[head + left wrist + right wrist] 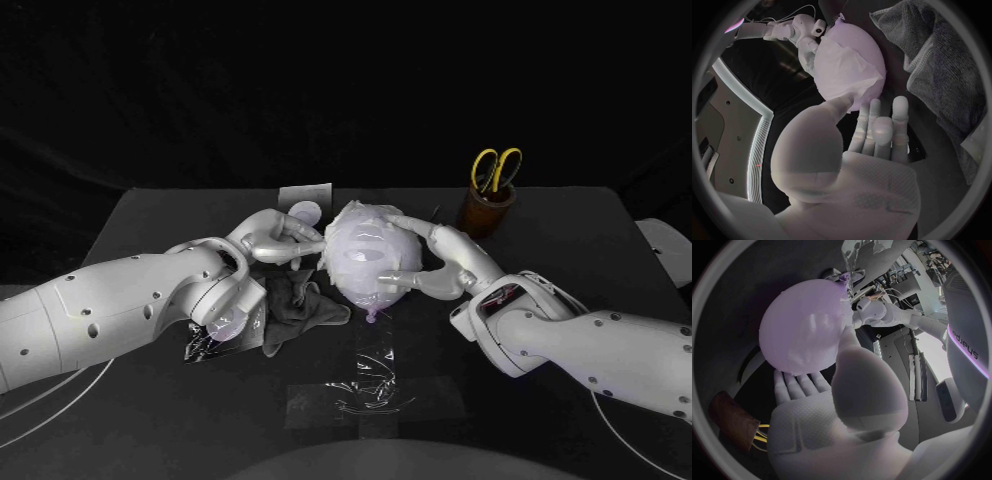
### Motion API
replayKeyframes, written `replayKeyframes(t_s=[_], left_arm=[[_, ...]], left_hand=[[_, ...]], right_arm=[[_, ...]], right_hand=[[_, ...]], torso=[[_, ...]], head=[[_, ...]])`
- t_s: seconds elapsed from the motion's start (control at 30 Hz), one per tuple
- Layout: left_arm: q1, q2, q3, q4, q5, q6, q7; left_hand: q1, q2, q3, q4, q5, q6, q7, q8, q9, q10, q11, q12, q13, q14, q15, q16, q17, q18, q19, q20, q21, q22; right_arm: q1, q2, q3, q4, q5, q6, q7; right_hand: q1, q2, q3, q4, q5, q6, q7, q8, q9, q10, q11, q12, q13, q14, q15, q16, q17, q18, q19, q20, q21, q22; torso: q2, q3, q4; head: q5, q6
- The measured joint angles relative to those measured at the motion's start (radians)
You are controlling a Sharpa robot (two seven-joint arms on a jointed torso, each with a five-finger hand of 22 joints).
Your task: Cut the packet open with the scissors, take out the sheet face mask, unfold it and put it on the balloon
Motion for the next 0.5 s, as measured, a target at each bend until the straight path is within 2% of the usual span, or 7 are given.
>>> replayKeyframes(t_s=[0.27,0.5], left_arm=[[0.0,0.0,0.0,0.0,-0.001,0.013,-0.002],[0.0,0.002,0.0,0.001,0.004,0.022,0.003]], left_hand=[[0.004,-0.004,-0.006,0.001,0.0,0.0,0.0,0.0,-0.004,-0.003,0.003,0.0,-0.001,-0.007,0.0,0.0,-0.006,0.0,0.0,0.0,0.0,-0.001],[0.026,0.017,-0.012,0.001,0.0,0.014,-0.014,0.0,-0.009,0.001,-0.001,-0.001,-0.001,-0.007,0.0,0.0,0.0,0.011,0.0,0.0,-0.006,-0.003]], right_arm=[[0.0,0.001,0.0,-0.001,0.0,0.0,0.0],[0.0,0.001,0.0,-0.001,0.0,0.0,0.0]], right_hand=[[0.0,0.0,0.0,0.0,0.0,0.0,0.0,0.0,0.0,0.0,0.0,0.004,0.0,0.0,0.0,0.0,0.0,0.0,0.0,0.0,0.0,0.0],[0.0,0.0,0.0,0.0,0.0,0.0,0.0,0.0,0.0,0.0,0.0,0.004,0.0,0.0,0.0,0.0,-0.002,0.0,0.0,0.0,0.0,0.0]], torso=[[0.0,-0.0001,0.0004],[0.0,-0.0004,0.0003]], head=[[0.0,-0.001],[0.002,-0.001]])
